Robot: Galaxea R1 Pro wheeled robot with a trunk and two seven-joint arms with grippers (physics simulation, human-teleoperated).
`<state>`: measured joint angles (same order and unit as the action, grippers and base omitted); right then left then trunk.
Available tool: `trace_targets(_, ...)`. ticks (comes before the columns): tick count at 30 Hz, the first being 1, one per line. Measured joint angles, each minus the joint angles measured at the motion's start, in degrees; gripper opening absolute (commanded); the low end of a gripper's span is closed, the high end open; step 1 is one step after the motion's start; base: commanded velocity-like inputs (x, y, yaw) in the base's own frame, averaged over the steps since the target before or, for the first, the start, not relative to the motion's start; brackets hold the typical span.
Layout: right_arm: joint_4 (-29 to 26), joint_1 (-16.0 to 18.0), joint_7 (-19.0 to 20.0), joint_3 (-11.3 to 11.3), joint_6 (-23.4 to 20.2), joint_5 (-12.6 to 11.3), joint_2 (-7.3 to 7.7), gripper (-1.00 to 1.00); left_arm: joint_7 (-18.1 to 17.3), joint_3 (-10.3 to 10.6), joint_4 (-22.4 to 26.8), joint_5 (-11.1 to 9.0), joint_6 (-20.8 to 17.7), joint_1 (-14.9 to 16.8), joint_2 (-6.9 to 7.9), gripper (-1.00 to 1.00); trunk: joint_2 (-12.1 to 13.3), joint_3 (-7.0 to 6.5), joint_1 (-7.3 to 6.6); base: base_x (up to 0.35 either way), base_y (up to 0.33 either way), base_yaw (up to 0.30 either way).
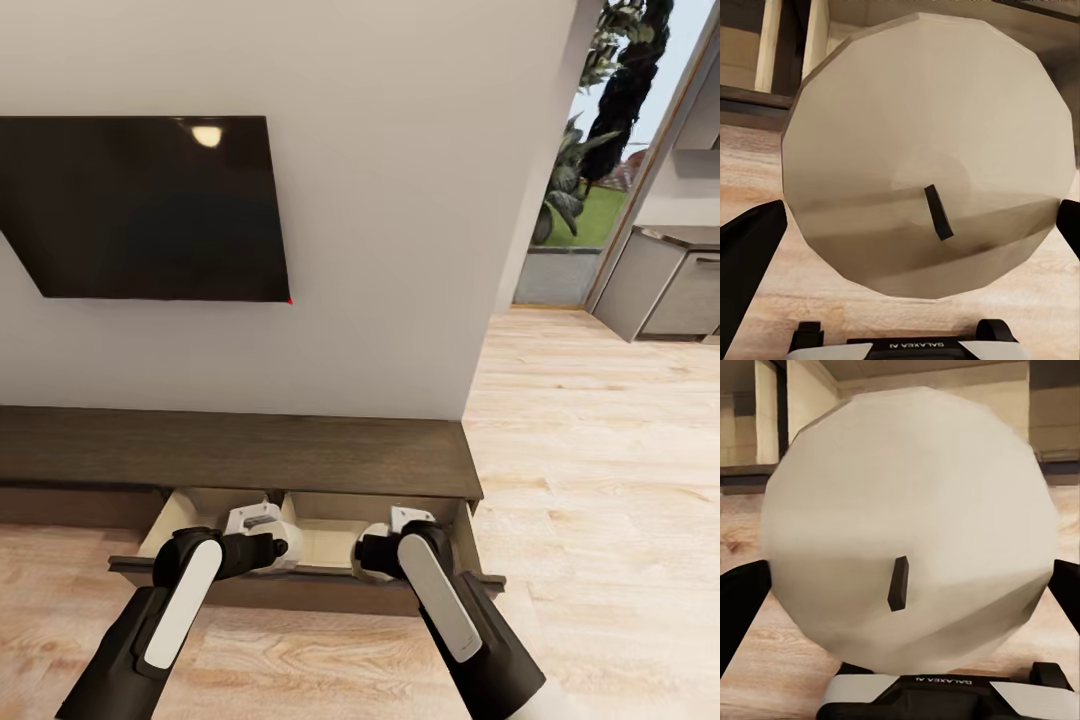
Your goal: Place each of the two pumpkins and all three candles from the living room inside a cabinet in the living room (use any cabinet), then make sure every cabinet is closed, and position the cauldron so it is next to a table in the living room.
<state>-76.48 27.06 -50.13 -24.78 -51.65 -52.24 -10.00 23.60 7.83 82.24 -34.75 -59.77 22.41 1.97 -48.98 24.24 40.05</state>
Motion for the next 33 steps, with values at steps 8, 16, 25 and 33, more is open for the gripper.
trace_targets(8,0.1,0.0,0.0,-1.1,2.1,0.3,0.0,-1.0,0.0,-0.2,0.0,0.1,0.0,0.0,0.26,-1.0,0.0,0.0,0.0,0.111,0.0,0.0)
trace_targets(16,-0.1,0.0,-0.1,-1.1,3.4,0.3,0.0,-1.0,-0.3,0.1,-0.1,0.0,0.2,0.0,0.34,-1.0,0.0,-0.17,0.0,0.182,0.036,-0.059)
trace_targets(25,0.3,0.0,0.0,-1.1,3.5,0.5,0.0,-1.0,-0.4,-0.4,-0.1,-0.1,0.2,0.0,0.44,-1.0,0.0,-0.45,0.0,0.039,0.02,-0.064)
trace_targets(33,0.4,0.0,0.0,-1.2,3.6,0.5,0.0,-1.0,-0.4,-0.4,-0.2,-0.1,0.2,0.0,0.46,-1.0,0.0,-0.45,0.0,-0.03,0.079,-0.001)
